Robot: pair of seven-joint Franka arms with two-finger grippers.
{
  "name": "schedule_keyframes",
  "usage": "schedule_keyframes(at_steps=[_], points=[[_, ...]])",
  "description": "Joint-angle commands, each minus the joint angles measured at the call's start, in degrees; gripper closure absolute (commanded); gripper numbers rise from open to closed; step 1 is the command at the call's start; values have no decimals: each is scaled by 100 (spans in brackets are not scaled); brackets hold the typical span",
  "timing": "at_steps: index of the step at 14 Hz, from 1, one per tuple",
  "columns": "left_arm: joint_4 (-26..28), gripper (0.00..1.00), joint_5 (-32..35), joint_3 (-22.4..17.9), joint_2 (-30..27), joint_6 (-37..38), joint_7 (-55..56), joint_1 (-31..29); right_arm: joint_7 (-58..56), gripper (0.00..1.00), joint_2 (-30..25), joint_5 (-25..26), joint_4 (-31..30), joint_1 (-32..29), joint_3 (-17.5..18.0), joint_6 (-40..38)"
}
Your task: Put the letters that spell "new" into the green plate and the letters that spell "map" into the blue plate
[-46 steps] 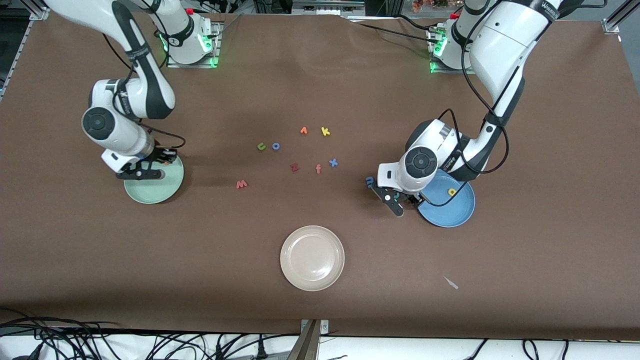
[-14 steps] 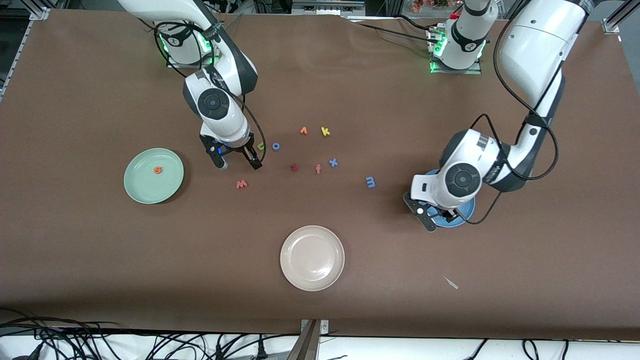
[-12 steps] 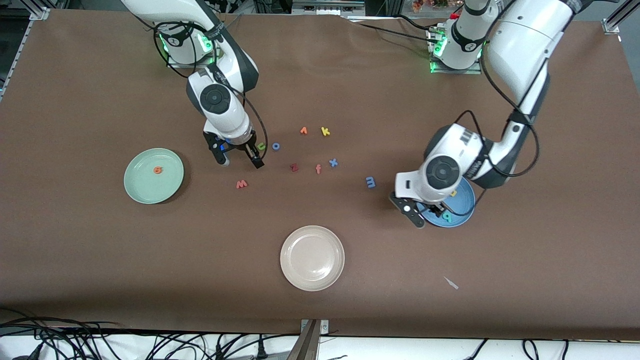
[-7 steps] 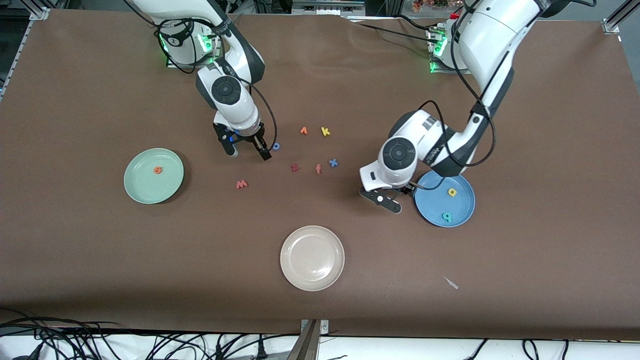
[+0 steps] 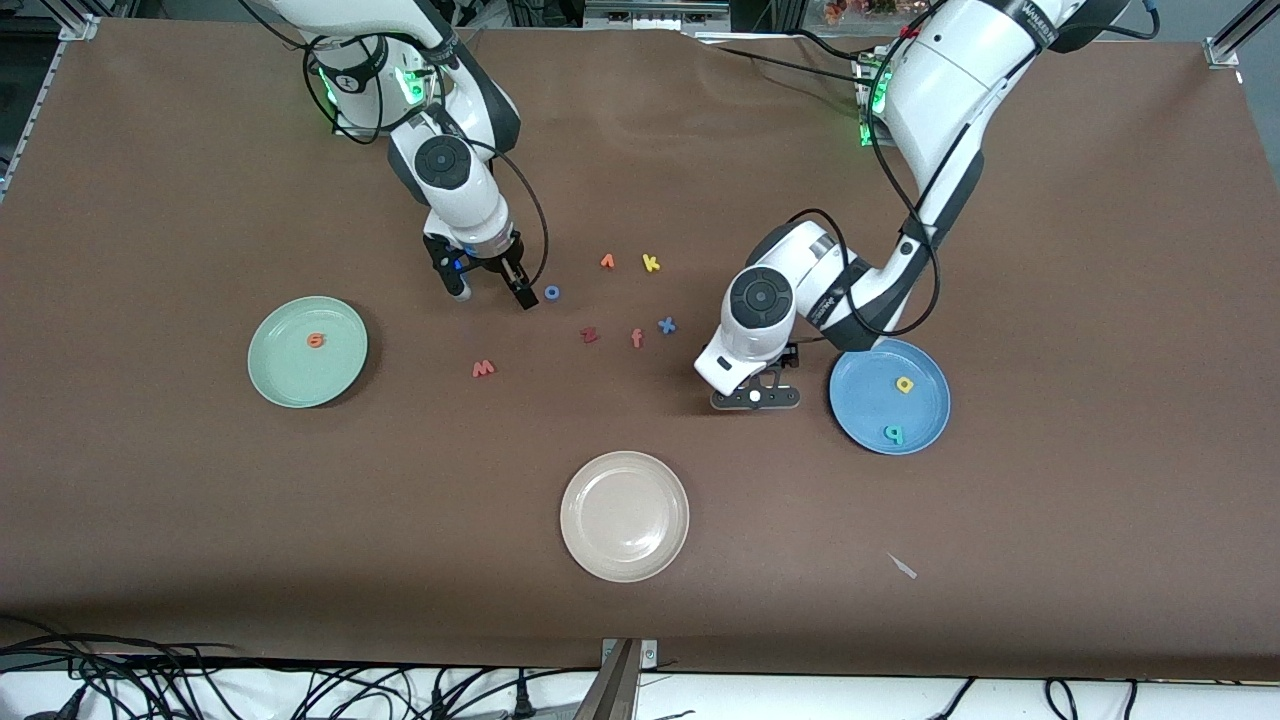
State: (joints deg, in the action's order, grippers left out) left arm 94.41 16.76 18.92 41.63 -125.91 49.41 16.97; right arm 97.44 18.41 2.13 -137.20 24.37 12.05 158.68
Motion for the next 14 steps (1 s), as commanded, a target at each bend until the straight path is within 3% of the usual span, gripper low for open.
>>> schedule_keyframes(at_steps=[1,2,3,4,7,12,14], points=[[182,0,-111,-46,-15,-362,420,26,100,0,-66,68,-132,130,0,111],[235,9,-111,-37,-15,-451,411,-1,82,0,-14,77,-123,121,-9,120],[271,32,-128,-37,-23,-452,411,60,82,0,48,129,-114,121,-9,163],[288,41,-155,-11,-23,-452,350,52,82,0,101,147,-114,121,-18,225],[420,45,-146,-11,-6,-461,306,17,73,0,154,192,-105,121,-35,330],[377,97,-146,-2,-6,-443,175,-1,47,1,171,516,-105,121,-132,331],[324,96,-146,-11,-102,-356,-45,-53,47,1,224,648,-105,121,-141,331]])
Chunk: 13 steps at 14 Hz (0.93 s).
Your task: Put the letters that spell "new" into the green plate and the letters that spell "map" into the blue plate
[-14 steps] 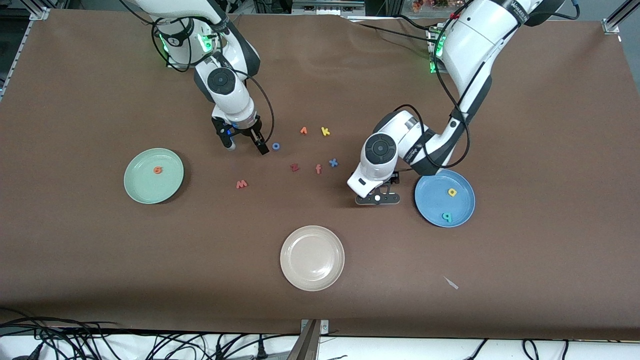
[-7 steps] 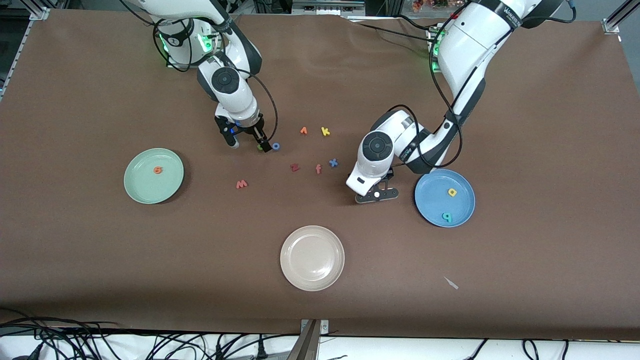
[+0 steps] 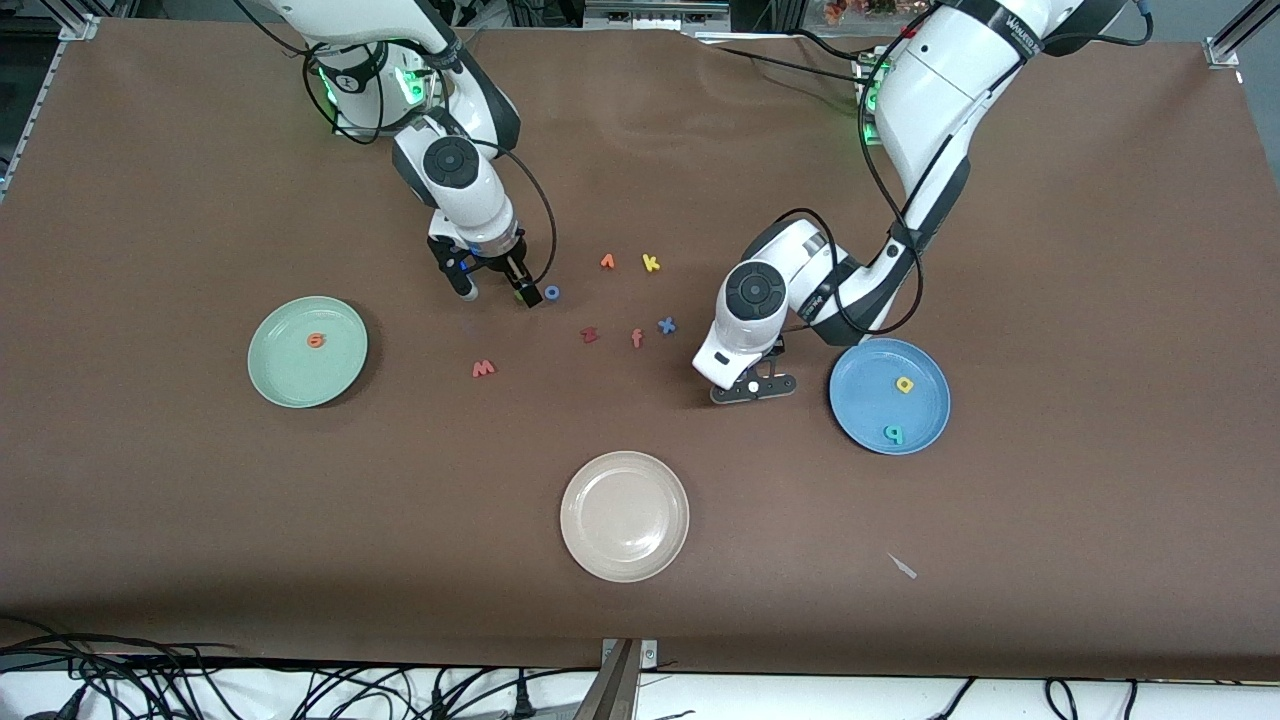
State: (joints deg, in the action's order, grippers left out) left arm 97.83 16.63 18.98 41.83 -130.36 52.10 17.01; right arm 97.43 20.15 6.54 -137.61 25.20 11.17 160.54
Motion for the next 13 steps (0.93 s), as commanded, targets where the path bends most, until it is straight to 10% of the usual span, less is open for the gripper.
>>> schedule_keyframes(at_steps=[1,11,12,13], points=[[-62,96,-99,-17,-218,264,-367,-75,48,1,59,216,-64,37,-54,153],[-265,85,-37,-61,-755,2032,-3942,-1313,48,5,182,383,41,2,-62,162],[-265,55,-37,-61,-746,2102,-4136,-1419,48,7,182,383,50,2,-62,162],[-265,1,-46,-61,-729,2146,-4173,-1481,48,9,182,383,59,2,-62,162]])
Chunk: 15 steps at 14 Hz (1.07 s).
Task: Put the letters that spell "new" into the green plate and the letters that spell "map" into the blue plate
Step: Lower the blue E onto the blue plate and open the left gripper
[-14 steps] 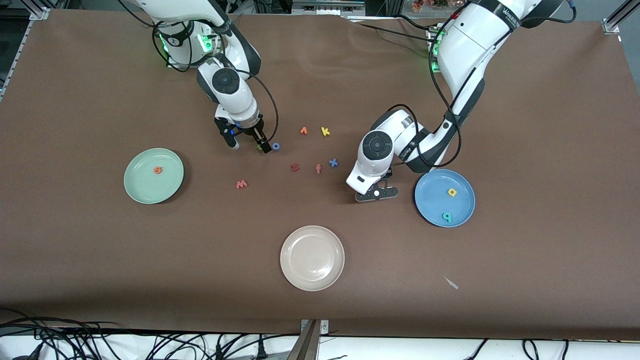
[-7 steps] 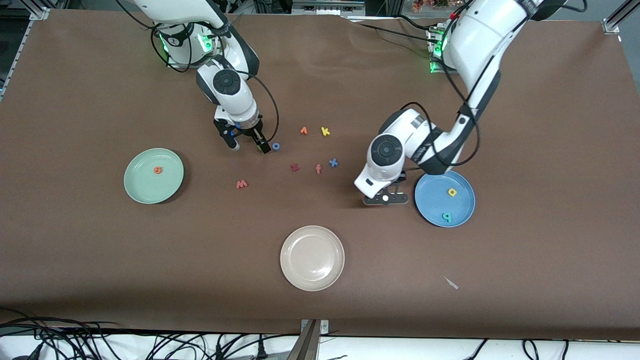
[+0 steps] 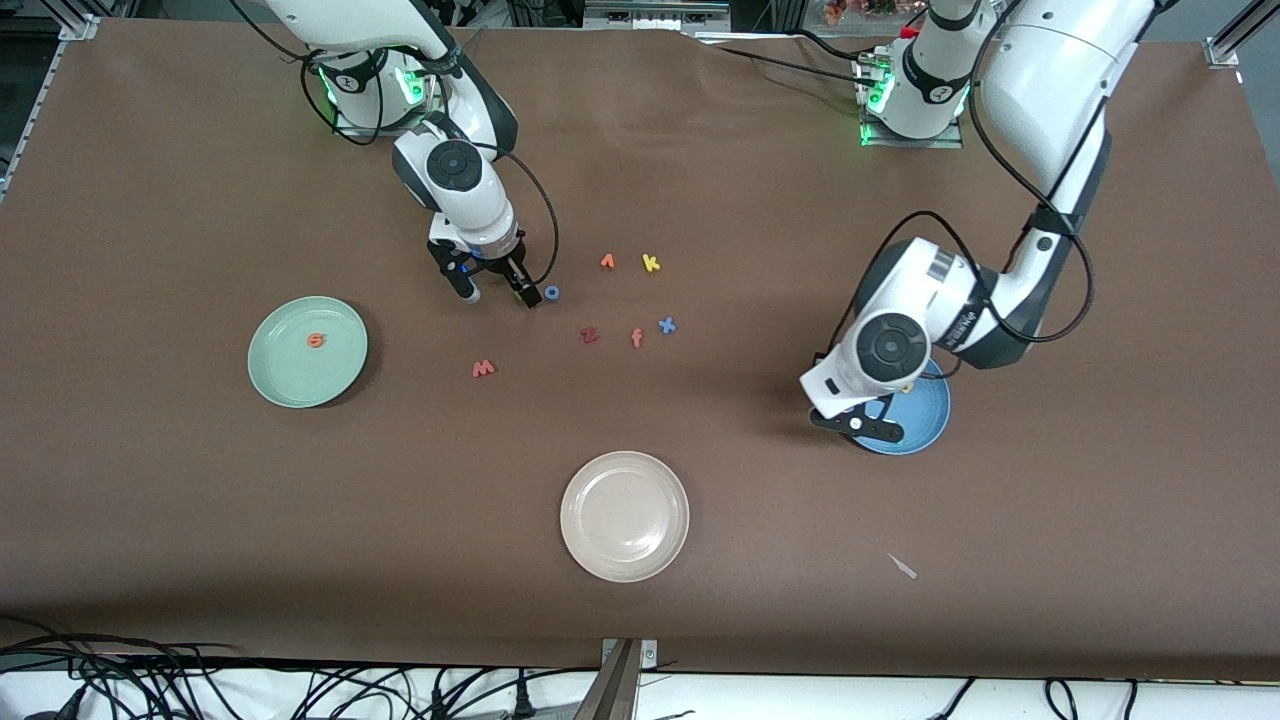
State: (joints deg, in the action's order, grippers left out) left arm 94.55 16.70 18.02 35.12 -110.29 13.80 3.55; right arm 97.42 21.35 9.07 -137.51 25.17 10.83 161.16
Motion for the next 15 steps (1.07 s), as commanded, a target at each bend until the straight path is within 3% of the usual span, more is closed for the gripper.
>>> schedule_keyframes(at_steps=[1,5,9,11,15], points=[[55,0,-52,43,-58,140,-343,-162,49,11,71,139,67,5,-28,100],[-6,0,-114,52,-76,140,-351,-171,49,18,132,139,137,23,-28,100],[-313,0,-149,87,-628,227,-334,-372,49,23,176,183,155,23,-28,100],[-707,0,-149,79,-944,795,-334,-373,49,27,185,227,163,23,-28,100],[-2025,0,-316,61,-1289,2211,-316,-382,49,42,220,253,199,23,-28,100]])
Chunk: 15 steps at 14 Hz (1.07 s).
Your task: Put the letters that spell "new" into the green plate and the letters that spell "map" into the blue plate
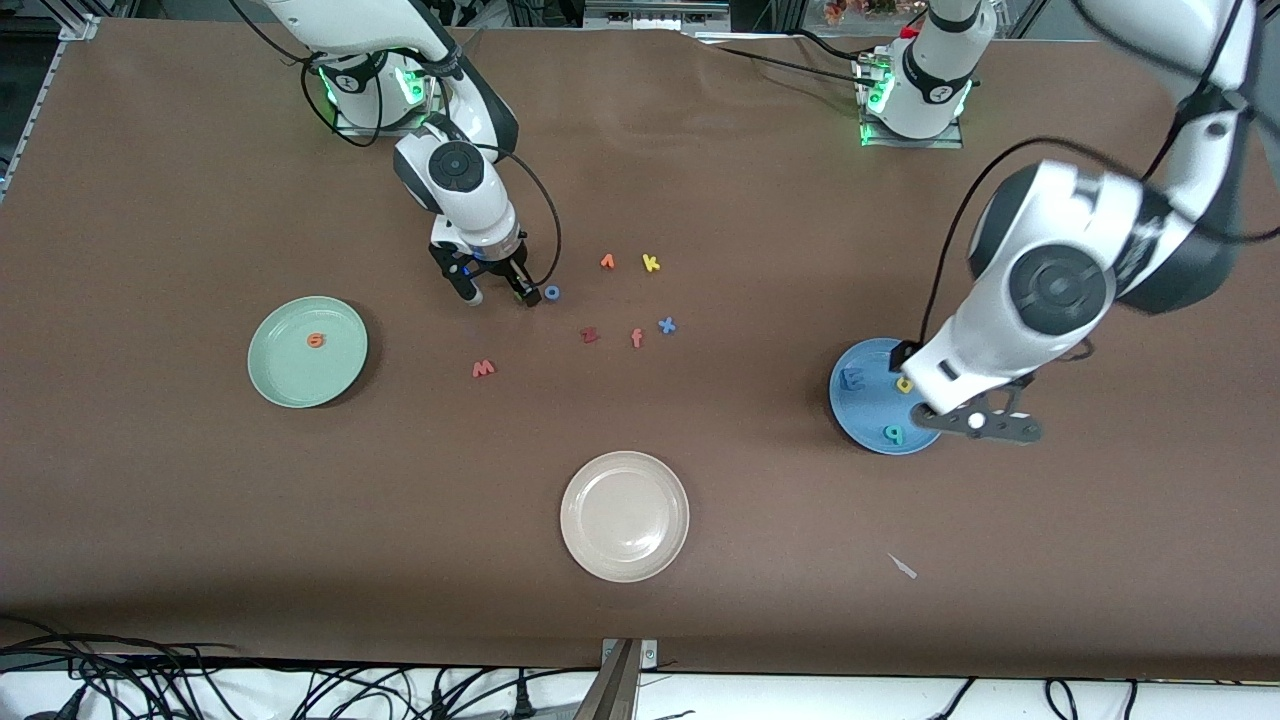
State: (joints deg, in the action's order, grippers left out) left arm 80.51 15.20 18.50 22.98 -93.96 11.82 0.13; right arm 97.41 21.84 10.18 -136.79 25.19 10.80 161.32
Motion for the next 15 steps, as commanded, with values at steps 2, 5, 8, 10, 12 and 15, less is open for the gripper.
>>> schedule_keyframes(at_steps=[2,5,8,10,12,15], points=[[-1176,0,-175,22,-75,1131,-101,-74,59,51,172,133,143,21,-25,84],[-1354,0,-184,-21,-486,1459,-83,-135,59,61,181,142,161,21,-25,84],[-1161,0,-1119,-21,-505,1451,-162,-862,50,70,181,142,205,21,-25,75],[45,0,-1713,-468,-1335,813,-206,-735,50,80,181,151,257,21,-25,66],[727,0,-1696,-941,-1874,625,-215,-289,32,90,181,151,372,4,-25,5],[1019,0,-1661,-1709,-2096,546,-241,551,6,100,163,204,644,4,-25,-451]])
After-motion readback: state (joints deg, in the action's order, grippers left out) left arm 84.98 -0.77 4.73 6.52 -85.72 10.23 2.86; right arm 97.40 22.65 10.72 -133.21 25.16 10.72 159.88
